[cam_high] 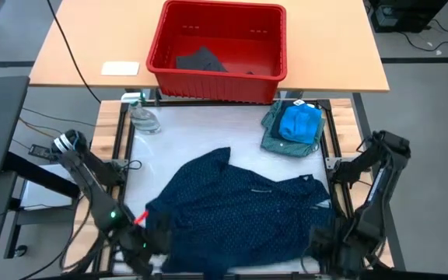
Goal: Fold laundry
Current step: Fold the dark blue polo shirt
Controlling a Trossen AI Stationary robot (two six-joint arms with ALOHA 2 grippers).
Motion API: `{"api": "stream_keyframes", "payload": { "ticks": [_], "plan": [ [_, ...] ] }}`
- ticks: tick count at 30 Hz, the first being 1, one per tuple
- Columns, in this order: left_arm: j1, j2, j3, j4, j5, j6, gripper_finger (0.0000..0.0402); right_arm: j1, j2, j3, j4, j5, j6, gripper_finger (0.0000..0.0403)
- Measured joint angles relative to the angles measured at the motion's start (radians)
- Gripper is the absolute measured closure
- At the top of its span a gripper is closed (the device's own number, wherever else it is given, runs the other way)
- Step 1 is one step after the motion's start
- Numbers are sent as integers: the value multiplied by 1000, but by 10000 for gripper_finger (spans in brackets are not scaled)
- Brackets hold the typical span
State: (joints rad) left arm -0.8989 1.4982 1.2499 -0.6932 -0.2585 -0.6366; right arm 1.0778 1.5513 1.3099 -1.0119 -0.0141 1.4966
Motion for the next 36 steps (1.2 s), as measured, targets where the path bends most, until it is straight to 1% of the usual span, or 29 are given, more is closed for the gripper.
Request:
{"api": "stream_keyframes", "payload": {
  "ticks": [3, 5, 7, 9, 10, 12, 14, 16, 19, 21, 23, 25, 27, 29, 31, 32, 36],
  "plan": [
    [64, -52, 0, -162, -66, -37, 397, -21, -57, -20, -202, 82, -1, 400],
    [121, -72, -10, -241, -71, -48, 397, -51, -102, -78, -267, 106, -8, 401],
    [185, -86, -59, -247, -44, -50, 397, -92, -153, -169, -249, 122, -19, 401],
    [246, -89, -128, -192, 12, -51, 398, -139, -200, -279, -182, 129, -30, 398],
    [270, -90, -167, -159, 37, -56, 396, -164, -217, -339, -138, 129, -38, 392],
    [309, -89, -247, -102, 44, -85, 385, -213, -241, -451, -83, 127, -30, 370],
    [358, -89, -318, -56, 34, -112, 365, -257, -270, -537, -49, 111, -5, 338],
    [419, -89, -360, -68, 18, -163, 338, -290, -294, -597, -39, 76, 56, 303],
    [493, -89, -353, -138, 16, -245, 294, -314, -330, -635, -58, -38, 140, 260],
    [518, -89, -327, -186, 38, -259, 267, -312, -350, -633, -62, -87, 158, 244],
    [521, -93, -289, -217, 40, -257, 243, -295, -365, -607, -56, -98, 161, 238],
    [508, -103, -255, -238, 41, -238, 224, -272, -376, -574, -3, -96, 153, 237],
    [483, -115, -234, -242, 47, -238, 210, -244, -381, -558, 89, -76, 149, 240],
    [450, -132, -231, -222, 68, -263, 204, -213, -373, -561, 218, -42, 149, 247],
    [403, -141, -248, -128, 100, -296, 207, -182, -343, -574, 319, -4, 151, 255],
    [375, -141, -268, -71, 118, -316, 212, -173, -319, -581, 342, 3, 155, 260],
    [270, -121, -378, 191, 132, -405, 238, -151, -193, -609, 370, 2, 189, 283]
  ]
}}
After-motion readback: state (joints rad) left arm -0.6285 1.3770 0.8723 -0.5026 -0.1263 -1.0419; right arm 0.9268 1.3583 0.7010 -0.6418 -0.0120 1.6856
